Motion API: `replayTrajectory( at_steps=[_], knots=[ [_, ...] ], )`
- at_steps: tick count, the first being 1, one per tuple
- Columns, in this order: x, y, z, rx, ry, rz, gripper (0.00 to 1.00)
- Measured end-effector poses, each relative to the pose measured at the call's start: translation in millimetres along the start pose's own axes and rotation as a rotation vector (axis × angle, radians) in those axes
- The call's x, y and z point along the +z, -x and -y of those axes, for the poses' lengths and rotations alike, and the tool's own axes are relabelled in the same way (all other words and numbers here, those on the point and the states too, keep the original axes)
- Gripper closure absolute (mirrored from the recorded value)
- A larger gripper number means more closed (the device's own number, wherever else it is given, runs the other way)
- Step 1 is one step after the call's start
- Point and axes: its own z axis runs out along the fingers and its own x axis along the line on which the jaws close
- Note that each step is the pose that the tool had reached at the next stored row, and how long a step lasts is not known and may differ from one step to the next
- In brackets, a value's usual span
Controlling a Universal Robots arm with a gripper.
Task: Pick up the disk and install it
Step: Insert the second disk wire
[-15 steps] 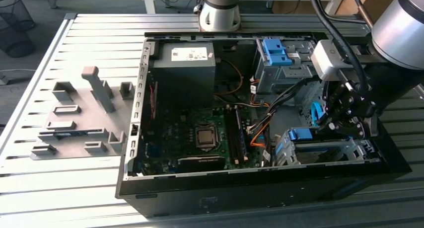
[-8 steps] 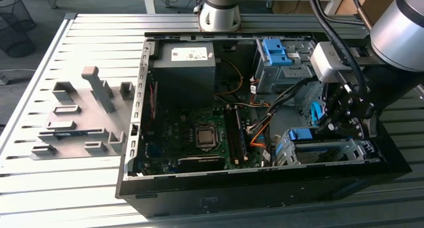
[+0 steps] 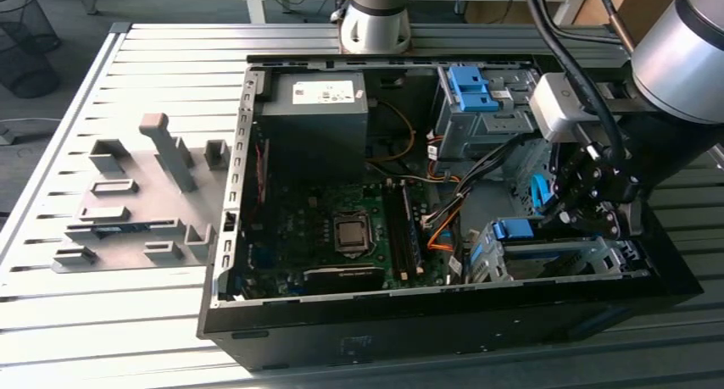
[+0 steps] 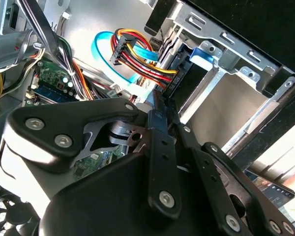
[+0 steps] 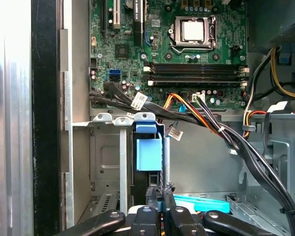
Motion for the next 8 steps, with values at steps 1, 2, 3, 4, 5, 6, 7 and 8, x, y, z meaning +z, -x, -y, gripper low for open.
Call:
replayTrajectory(
  at_steps=[1, 2, 3, 4, 5, 6, 7, 8],
  knots=[
    [0.1, 0.0, 0.0, 0.0, 0.0, 0.0004, 0.84],
    [0.1, -0.1, 0.0, 0.0, 0.0, 0.0004, 0.83],
    [0.1, -0.1, 0.0, 0.0, 0.0, 0.0004, 0.83],
    [-0.4, -0.1, 0.0, 0.0, 0.0, 0.0003, 0.76],
    [-1.6, 0.0, 0.0, 0.0, 0.0001, 0.0005, 0.76],
    [-3.4, 0.1, 0.0, 0.0, 0.0004, 0.0003, 0.76],
    [-5.7, 0.2, 0.0, 0.0, 0.0008, 0.0003, 0.76],
    [-8.0, 0.3, 0.0, 0.0, 0.0013, 0.0003, 0.76]
  ],
)
